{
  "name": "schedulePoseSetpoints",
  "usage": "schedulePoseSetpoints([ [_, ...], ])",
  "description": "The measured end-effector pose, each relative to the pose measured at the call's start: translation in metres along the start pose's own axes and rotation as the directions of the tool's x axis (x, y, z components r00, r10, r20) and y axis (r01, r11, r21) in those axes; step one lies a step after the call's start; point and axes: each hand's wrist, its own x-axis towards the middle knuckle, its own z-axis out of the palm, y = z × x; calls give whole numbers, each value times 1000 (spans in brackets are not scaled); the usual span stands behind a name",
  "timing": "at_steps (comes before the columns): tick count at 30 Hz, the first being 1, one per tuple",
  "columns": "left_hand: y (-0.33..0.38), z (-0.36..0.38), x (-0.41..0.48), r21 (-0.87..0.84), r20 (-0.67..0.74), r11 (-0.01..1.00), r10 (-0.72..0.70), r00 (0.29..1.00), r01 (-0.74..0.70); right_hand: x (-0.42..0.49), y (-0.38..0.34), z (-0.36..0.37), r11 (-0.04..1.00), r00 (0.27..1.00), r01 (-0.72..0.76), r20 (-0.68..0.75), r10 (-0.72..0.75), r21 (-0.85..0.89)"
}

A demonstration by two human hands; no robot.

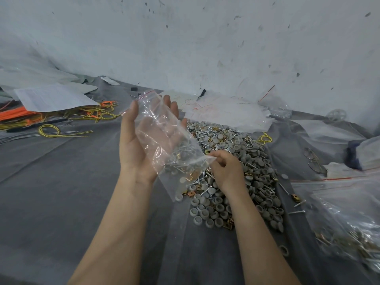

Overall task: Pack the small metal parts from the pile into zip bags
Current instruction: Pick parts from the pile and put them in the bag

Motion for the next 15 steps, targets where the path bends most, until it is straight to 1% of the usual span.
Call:
schedulePoseSetpoints([
  [1,-1,0,0,-14,29,1000,-6,1000,6,-1,-3,-1,999,1000,-14,13,13,32],
  [2,-1,0,1,-22,44,1000,-10,999,11,-1,-4,-3,992,999,-41,37,37,119],
  [3,-1,-1,1,-31,48,999,-9,999,10,-1,-7,-5,961,994,-87,87,66,261],
  [4,-2,-2,2,-39,43,999,-2,999,4,-2,-9,-6,898,983,-140,165,76,417],
  [5,-2,-2,2,-47,34,999,7,999,-5,-3,-11,-8,817,965,-192,257,56,544],
  [6,-2,-2,2,-57,27,998,13,1000,-12,-3,-12,-10,748,942,-230,336,11,622],
  [7,-2,-2,3,-66,22,998,17,1000,-16,-4,-13,-11,717,916,-251,399,-41,650],
  [9,-1,-3,3,-68,11,997,23,1000,-22,-4,-11,-9,740,878,-211,457,-144,638],
  [11,0,-2,3,-31,-10,999,37,999,-38,-4,-10,-6,793,874,-115,441,-206,598],
  [13,2,-1,3,-3,-37,999,49,998,-50,-5,-11,-5,842,894,-26,389,-221,539],
  [15,4,1,3,-2,-60,998,70,996,-70,-6,-10,-4,865,911,-2,357,-205,502],
])
